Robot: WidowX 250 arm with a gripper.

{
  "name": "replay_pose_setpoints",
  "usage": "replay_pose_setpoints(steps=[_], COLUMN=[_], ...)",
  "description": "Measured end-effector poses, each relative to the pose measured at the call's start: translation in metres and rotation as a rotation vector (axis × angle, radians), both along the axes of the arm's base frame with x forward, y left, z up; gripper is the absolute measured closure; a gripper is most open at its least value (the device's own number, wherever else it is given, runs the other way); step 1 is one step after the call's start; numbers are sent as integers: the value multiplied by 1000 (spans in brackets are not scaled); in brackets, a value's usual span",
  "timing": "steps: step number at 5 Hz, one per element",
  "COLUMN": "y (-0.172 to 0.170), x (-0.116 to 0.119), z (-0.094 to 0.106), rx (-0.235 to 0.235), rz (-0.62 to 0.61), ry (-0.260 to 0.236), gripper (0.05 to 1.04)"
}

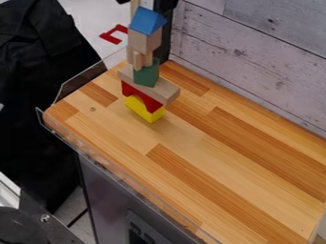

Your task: Move the blue triangle to the right

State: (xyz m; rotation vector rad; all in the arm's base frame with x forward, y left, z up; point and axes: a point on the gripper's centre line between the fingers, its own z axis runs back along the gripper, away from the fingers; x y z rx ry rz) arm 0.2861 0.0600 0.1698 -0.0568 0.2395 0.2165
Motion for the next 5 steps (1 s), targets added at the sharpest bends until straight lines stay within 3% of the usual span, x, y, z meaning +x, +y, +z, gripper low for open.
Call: replay_pose_setpoints(steps=[4,5], y=[-1,0], x=[-3,-1], z=[-19,-20], rx=[-33,-38], rz=[16,28], ry=[78,66], gripper=[118,409])
